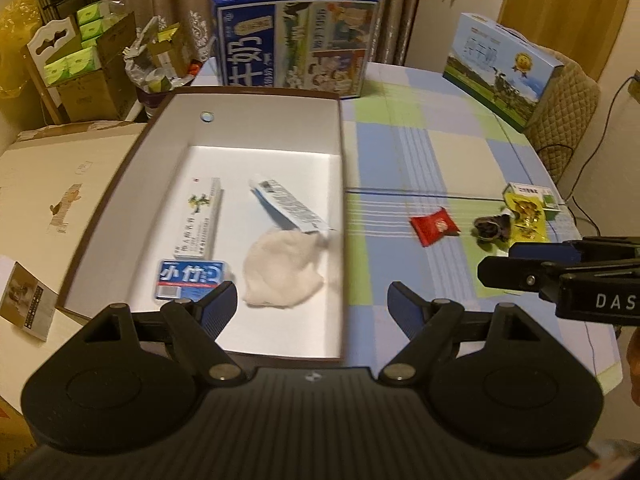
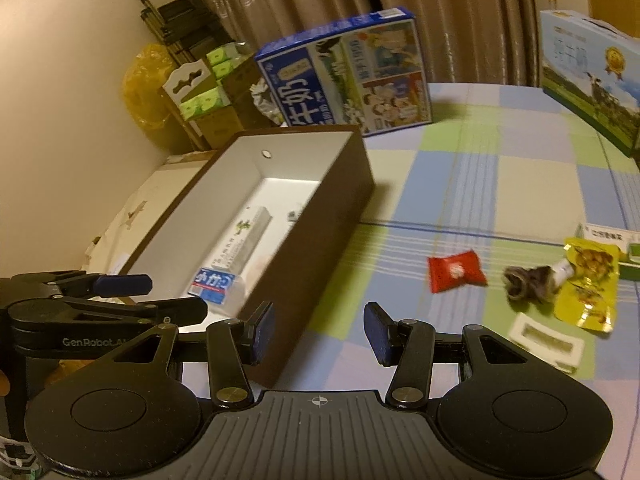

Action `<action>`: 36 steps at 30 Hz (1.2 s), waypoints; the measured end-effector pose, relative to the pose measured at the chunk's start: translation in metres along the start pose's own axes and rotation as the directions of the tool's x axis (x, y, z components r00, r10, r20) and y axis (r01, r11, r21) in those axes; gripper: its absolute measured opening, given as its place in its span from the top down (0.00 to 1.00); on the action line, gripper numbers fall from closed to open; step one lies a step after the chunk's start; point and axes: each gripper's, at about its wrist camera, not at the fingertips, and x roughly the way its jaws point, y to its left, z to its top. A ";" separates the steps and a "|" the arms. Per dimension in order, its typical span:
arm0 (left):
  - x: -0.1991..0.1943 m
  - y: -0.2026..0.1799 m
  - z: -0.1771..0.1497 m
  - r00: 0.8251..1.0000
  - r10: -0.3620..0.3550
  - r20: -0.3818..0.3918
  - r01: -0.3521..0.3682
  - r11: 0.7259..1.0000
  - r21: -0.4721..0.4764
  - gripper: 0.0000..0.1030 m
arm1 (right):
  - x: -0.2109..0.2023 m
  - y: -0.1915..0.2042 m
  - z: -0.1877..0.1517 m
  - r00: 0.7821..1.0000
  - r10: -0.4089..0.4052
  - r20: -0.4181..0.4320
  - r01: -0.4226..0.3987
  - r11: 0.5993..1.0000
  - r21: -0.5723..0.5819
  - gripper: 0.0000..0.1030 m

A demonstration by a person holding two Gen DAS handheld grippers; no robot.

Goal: Organize objects
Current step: 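Withdraw both tools from brown box toward remaining table items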

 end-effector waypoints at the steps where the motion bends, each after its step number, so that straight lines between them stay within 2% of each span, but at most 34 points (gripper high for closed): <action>1: 0.000 -0.005 -0.001 1.000 -0.005 -0.003 0.005 1.000 0.003 0.23 | -0.003 -0.004 -0.001 1.000 -0.003 -0.002 0.003 1.000 0.004 0.55; 20: 0.034 -0.108 -0.002 0.991 -0.114 -0.077 0.121 0.987 0.102 0.23 | -0.056 -0.102 -0.035 0.993 -0.115 -0.026 0.117 0.986 0.120 0.55; 30: 0.061 -0.139 0.002 0.986 -0.120 -0.119 0.136 0.982 0.133 0.23 | -0.062 -0.142 -0.041 0.986 -0.164 -0.031 0.166 0.979 0.120 0.55; 36: 0.077 -0.147 -0.002 0.982 -0.112 -0.152 0.133 0.981 0.139 0.23 | -0.056 -0.158 -0.043 0.986 -0.159 -0.042 0.163 0.981 0.108 0.55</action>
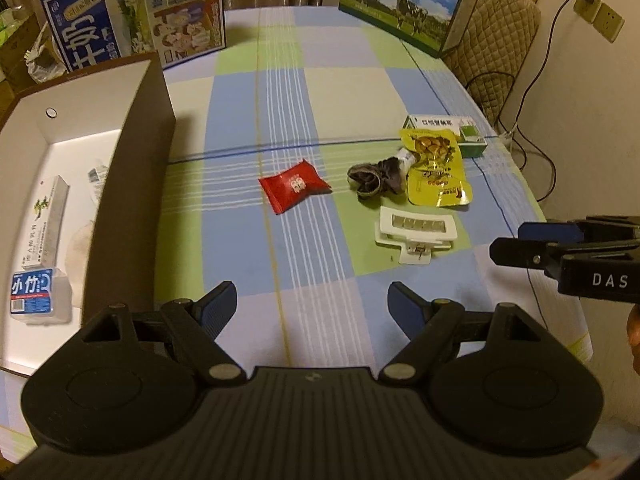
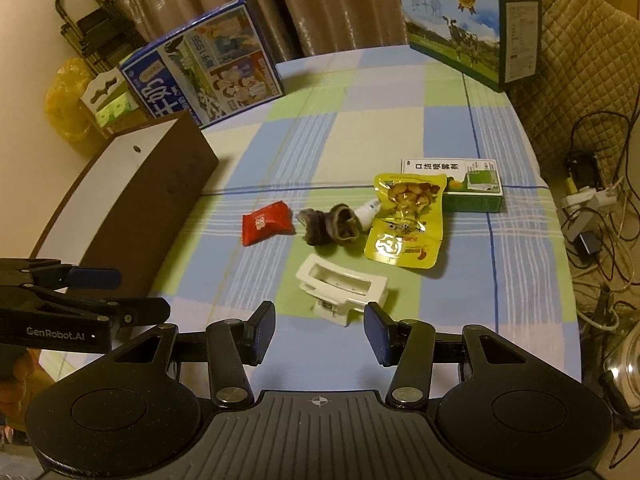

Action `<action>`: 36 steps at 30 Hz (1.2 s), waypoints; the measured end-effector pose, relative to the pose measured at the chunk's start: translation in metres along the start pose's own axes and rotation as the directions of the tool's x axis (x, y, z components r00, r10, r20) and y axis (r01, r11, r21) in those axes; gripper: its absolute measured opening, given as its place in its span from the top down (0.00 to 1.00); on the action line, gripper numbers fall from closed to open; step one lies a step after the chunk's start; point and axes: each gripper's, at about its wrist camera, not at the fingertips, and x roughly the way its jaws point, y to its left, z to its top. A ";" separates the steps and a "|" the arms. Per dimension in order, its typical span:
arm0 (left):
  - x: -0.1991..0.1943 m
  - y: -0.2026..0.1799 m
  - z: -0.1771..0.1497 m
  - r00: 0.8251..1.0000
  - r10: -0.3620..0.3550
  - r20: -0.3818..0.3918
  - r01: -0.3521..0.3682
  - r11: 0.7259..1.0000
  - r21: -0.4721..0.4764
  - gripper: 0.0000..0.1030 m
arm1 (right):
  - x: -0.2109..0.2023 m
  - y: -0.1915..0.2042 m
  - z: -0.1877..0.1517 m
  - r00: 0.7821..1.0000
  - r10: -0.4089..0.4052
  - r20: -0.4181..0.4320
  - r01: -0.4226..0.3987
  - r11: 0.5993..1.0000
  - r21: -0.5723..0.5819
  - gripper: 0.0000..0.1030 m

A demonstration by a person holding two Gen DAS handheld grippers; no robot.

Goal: Organize objects
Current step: 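Withdraw both tools from brown box toward remaining table items, then grasp red candy packet with left gripper while right gripper grasps white plastic clip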

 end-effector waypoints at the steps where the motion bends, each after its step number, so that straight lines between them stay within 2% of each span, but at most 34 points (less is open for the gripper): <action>1: 0.003 -0.001 0.000 1.000 0.001 -0.005 -0.001 1.000 0.001 0.22 | 0.002 -0.001 0.000 1.000 0.004 -0.001 -0.004 1.000 -0.010 0.55; 7: 0.023 0.001 0.002 0.999 0.028 -0.029 -0.028 1.000 -0.005 0.23 | 0.027 -0.006 0.002 0.999 0.037 -0.011 -0.038 0.990 -0.135 0.54; 10: 0.035 0.005 0.003 0.998 0.045 -0.043 -0.046 0.999 -0.013 0.23 | 0.042 -0.007 0.004 0.998 0.065 -0.011 -0.066 0.967 -0.248 0.51; 17: 0.053 0.013 0.002 0.996 0.061 -0.071 -0.064 0.997 -0.036 0.23 | 0.081 -0.002 0.005 0.994 0.083 -0.065 -0.104 0.880 -0.464 0.42; 21: 0.061 0.016 0.002 0.994 0.066 -0.082 -0.069 0.997 -0.043 0.23 | 0.105 -0.001 0.003 0.995 0.033 -0.093 -0.079 0.832 -0.550 0.41; 23: 0.063 0.017 0.002 0.994 0.065 -0.085 -0.069 0.997 -0.046 0.23 | 0.116 -0.002 0.003 0.994 0.014 -0.106 -0.073 0.818 -0.570 0.41; 29: 0.070 0.020 0.003 0.993 0.064 -0.096 -0.069 0.997 -0.045 0.23 | 0.128 -0.004 -0.001 0.992 0.023 -0.120 -0.087 0.821 -0.565 0.42; 36: 0.076 0.022 0.003 0.993 0.062 -0.105 -0.067 0.997 -0.040 0.23 | 0.111 0.001 -0.016 0.986 0.052 -0.157 -0.126 0.851 -0.510 0.51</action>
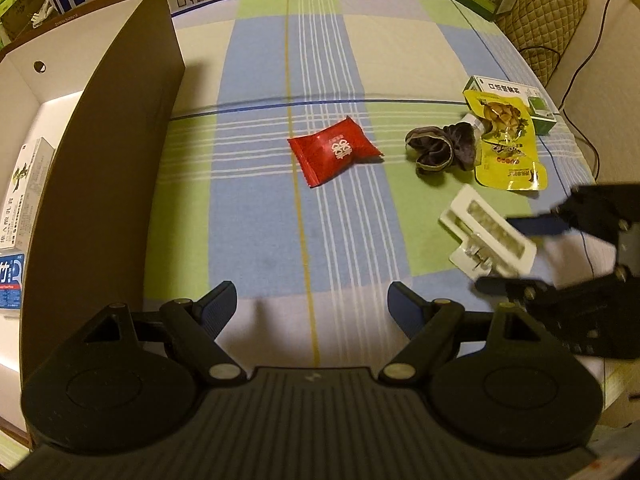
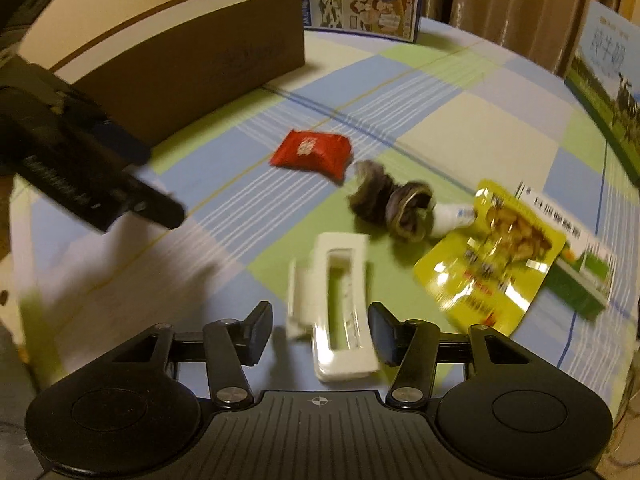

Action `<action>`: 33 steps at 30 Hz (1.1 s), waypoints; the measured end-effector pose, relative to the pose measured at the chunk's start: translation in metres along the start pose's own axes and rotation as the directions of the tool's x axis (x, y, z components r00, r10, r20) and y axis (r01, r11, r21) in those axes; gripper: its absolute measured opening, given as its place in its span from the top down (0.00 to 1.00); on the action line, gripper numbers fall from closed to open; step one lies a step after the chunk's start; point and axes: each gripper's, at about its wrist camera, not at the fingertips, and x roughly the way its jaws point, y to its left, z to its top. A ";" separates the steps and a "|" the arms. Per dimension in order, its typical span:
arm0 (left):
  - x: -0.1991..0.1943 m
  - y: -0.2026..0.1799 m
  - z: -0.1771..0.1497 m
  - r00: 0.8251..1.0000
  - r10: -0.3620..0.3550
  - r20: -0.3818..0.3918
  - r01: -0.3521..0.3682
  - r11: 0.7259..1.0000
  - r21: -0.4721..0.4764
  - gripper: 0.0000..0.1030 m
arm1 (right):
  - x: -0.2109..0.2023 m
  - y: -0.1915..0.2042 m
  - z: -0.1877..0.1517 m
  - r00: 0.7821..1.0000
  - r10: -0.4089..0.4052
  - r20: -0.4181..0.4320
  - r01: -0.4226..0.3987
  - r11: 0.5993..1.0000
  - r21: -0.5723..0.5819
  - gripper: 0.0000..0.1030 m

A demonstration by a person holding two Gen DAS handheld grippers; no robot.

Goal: Organize objects
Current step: 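Grasp red candy packet with left gripper while right gripper grasps white plastic clip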

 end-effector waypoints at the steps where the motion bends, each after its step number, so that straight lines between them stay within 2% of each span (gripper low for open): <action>1: 0.001 0.000 0.000 1.000 -0.001 0.000 0.001 1.000 0.000 0.23 | -0.001 0.002 -0.001 1.000 -0.003 0.000 0.003 1.000 0.014 0.51; 7: 0.004 -0.001 0.004 1.000 -0.003 0.001 0.003 1.000 0.016 0.23 | 0.003 0.002 0.005 0.998 -0.059 0.009 0.057 0.989 0.133 0.52; 8: 0.004 -0.002 0.005 1.000 -0.006 0.004 0.006 1.000 0.020 0.23 | 0.005 0.001 0.006 0.998 -0.068 0.009 0.066 0.987 0.146 0.53; 9: 0.005 -0.003 0.006 1.000 -0.008 0.008 0.008 1.000 0.024 0.23 | 0.007 0.000 0.007 0.997 -0.077 0.008 0.075 0.984 0.159 0.60; 10: 0.005 -0.003 0.008 1.000 -0.009 0.012 0.008 1.000 0.029 0.23 | 0.008 0.000 0.007 0.997 -0.077 0.010 0.074 0.982 0.172 0.62; 17: 0.007 -0.008 0.026 0.998 -0.019 0.052 0.013 0.994 0.110 0.23 | -0.003 -0.005 0.002 0.993 -0.107 0.052 0.092 0.965 0.245 0.64; 23: 0.018 -0.016 0.059 0.996 -0.049 0.068 0.029 0.965 0.262 0.23 | -0.033 -0.021 -0.003 0.985 -0.137 0.107 0.089 0.927 0.363 0.64; 28: 0.041 -0.023 0.085 0.998 -0.051 0.041 0.032 0.931 0.363 0.24 | -0.058 -0.039 -0.014 0.975 -0.182 0.127 0.105 0.883 0.458 0.64; 33: 0.068 -0.030 0.099 0.999 -0.042 -0.012 0.043 0.906 0.421 0.34 | -0.075 -0.055 -0.029 0.964 -0.238 0.122 0.137 0.832 0.537 0.64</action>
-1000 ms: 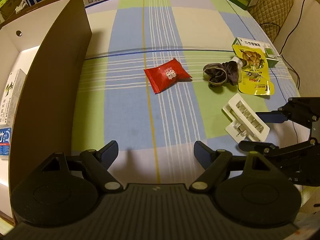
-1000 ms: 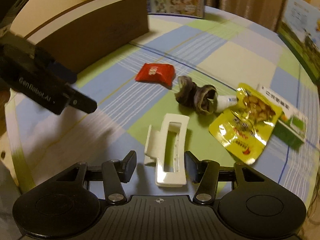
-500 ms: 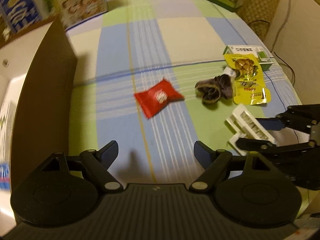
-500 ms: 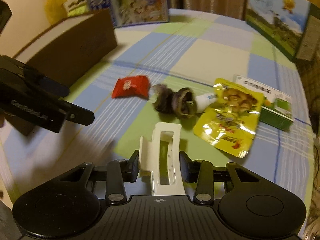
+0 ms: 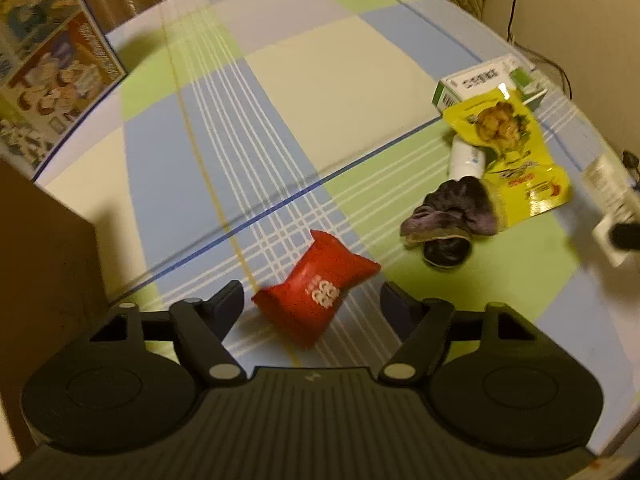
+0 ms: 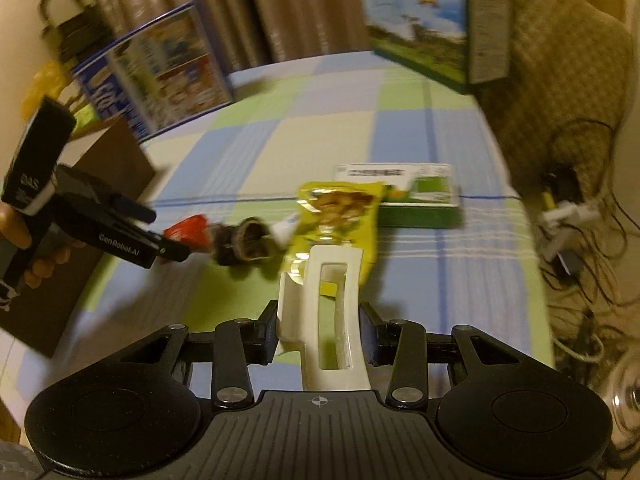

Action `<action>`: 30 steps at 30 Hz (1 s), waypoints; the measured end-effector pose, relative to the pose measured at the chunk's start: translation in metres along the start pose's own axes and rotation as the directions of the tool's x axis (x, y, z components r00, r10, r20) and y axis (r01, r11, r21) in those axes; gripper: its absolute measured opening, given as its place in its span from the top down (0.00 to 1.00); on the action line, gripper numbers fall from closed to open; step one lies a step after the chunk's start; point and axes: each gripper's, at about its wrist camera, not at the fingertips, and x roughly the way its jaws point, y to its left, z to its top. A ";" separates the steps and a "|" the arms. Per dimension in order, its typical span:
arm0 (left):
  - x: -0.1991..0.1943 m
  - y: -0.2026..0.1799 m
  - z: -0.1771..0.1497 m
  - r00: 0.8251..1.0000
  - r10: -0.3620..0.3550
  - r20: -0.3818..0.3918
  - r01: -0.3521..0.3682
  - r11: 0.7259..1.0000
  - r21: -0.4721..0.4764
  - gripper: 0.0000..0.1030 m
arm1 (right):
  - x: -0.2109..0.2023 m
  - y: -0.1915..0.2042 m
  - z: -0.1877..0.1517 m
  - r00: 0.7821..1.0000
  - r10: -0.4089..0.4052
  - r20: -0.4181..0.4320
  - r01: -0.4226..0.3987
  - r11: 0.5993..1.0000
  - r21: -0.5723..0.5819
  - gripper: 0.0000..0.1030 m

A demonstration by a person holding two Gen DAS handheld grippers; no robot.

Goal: Organize objects
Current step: 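Grasp red candy packet with left gripper while right gripper grasps white plastic clip, then carry red packet with left gripper while right carries white clip to brown box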

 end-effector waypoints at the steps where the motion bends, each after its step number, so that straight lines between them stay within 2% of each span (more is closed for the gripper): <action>1: 0.004 0.000 0.002 1.000 -0.006 -0.008 0.006 1.000 0.012 0.35 | -0.003 -0.005 -0.001 1.000 -0.011 0.004 0.011 1.000 0.018 0.64; 7: 0.017 0.000 0.006 0.999 -0.023 -0.024 0.024 0.999 0.031 0.49 | -0.015 -0.028 -0.006 0.998 -0.064 0.015 0.063 0.993 0.098 0.64; 9: 0.017 0.001 0.006 0.999 -0.048 -0.024 0.048 0.999 0.016 0.61 | -0.018 -0.033 -0.008 0.997 -0.078 0.016 0.076 0.990 0.115 0.64; 11: 0.017 0.000 0.006 0.998 -0.054 -0.028 0.054 0.999 -0.001 0.64 | -0.019 -0.036 -0.010 0.996 -0.086 0.014 0.084 0.988 0.129 0.64; 13: 0.015 -0.002 0.005 0.998 -0.058 -0.029 0.057 0.998 -0.014 0.74 | -0.020 -0.038 -0.011 0.996 -0.091 0.012 0.088 0.987 0.136 0.64; 21: -0.001 -0.009 -0.013 0.998 -0.053 -0.017 0.050 0.989 -0.140 0.77 | -0.022 -0.029 -0.010 0.997 -0.078 0.014 0.076 0.991 0.112 0.64; 24: -0.015 -0.011 -0.020 0.999 -0.040 0.012 0.042 0.984 -0.174 0.77 | -0.024 -0.023 -0.007 0.997 -0.068 0.020 0.066 0.993 0.097 0.64; 30: -0.060 -0.010 -0.041 0.993 -0.047 0.110 0.074 0.963 -0.260 0.77 | -0.030 -0.007 -0.001 0.999 -0.032 0.041 0.029 0.998 0.064 0.64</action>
